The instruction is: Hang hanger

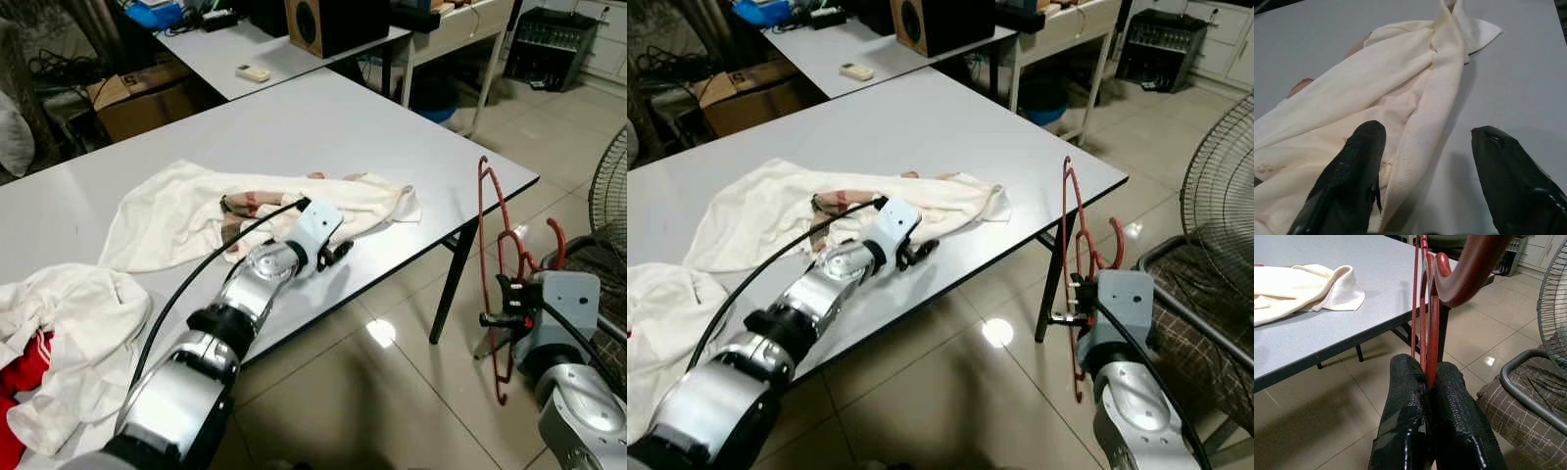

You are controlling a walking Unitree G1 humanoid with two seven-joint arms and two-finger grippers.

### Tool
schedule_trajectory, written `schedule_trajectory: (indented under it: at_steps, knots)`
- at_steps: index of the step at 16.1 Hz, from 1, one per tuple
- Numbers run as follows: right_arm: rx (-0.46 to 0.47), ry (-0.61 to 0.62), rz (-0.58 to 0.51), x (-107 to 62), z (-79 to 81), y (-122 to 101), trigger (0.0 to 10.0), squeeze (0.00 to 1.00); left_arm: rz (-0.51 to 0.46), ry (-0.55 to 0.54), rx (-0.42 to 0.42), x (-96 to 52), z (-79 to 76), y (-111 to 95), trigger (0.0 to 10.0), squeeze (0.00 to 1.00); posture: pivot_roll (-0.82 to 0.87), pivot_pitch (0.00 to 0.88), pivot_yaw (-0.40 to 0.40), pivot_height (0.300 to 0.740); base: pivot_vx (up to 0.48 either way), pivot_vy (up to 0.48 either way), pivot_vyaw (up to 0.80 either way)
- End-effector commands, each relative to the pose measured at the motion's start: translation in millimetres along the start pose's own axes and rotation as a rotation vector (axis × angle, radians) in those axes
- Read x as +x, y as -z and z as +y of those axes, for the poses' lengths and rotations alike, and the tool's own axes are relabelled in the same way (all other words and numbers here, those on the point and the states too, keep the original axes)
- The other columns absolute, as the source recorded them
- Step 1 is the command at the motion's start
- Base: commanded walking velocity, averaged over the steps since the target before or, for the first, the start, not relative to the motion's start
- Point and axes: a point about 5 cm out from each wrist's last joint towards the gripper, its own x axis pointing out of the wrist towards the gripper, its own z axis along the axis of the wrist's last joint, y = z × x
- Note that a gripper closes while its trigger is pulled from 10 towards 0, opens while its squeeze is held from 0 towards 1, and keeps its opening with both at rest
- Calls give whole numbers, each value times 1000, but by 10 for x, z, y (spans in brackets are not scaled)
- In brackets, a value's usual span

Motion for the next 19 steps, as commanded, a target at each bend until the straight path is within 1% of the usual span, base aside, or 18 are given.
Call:
schedule_trajectory:
  at_steps: [1, 3, 5, 6, 8, 9, 10, 11, 12, 13, 14, 16, 17, 19]
  knots:
    - [1, -2, -15, -3, 10, -17, 10000, 0, 8, -1, 3, 1, 18, 17, 0, 0, -181, 0, 146, 740, 0, 0, 0]
    - [-1, -3, -13, -2, 13, -12, 10000, 0, 5, 23, -5, 42, -43, -3, 0, 0, -182, 0, 146, 740, 0, 0, 0]
    - [-3, -3, -13, -1, 12, -14, 10000, 0, 14, 19, 2, 82, -94, -17, 0, 0, -184, 0, 145, 740, 0, 0, 0]
    - [-4, -4, -14, 0, 12, -16, 10000, 0, 25, 3, 11, 103, -109, -22, 157, 0, -184, 0, 145, 740, 0, 0, 0]
    - [-4, -5, -14, -2, 17, -16, 10000, 0, 43, -43, 14, 113, -75, -27, 314, 0, -185, 0, 147, 740, 0, 0, 0]
    - [-4, -7, -13, -6, 32, -11, 10000, 0, 60, -71, 31, 115, -51, -23, 1137, 0, -185, 0, 147, 740, 0, 0, 0]
    - [-3, -9, -12, -7, 39, -9, 10000, 0, 71, -77, 50, 116, -48, -17, 1137, 0, -185, 0, 147, 740, 0, 0, 0]
    - [-3, -11, -12, -6, 48, -7, 10000, 0, 87, -73, 79, 117, -59, 0, 1843, 0, -184, 0, 153, 740, 0, 0, 0]
    - [-3, -13, -12, -2, 57, -7, 10000, 0, 115, -52, 127, 119, -98, 43, 2667, 0, -184, 0, 153, 740, 0, 0, 0]
    - [-2, -14, -13, 0, 60, -9, 10000, 0, 132, -37, 151, 118, -124, 75, 3098, 0, -185, 0, 155, 740, 0, 0, 0]
    - [-2, -15, -14, 2, 63, -10, 10000, 0, 155, -22, 180, 114, -159, 125, 3216, 0, -185, 0, 155, 740, 0, 0, 0]
    - [-3, -16, -15, 5, 66, -13, 10000, 0, 185, -19, 199, 104, -183, 188, 3529, 0, -190, 0, 158, 740, 0, 0, 0]
    - [-5, -17, -16, 7, 68, -15, 10000, 0, 213, -16, 216, 92, -195, 241, 3843, 0, -191, 0, 159, 740, 0, 0, 0]
    - [-6, -17, -16, 8, 67, -16, 10000, 0, 230, -14, 221, 84, -197, 269, 4039, 0, -191, 0, 158, 740, 0, 0, 0]
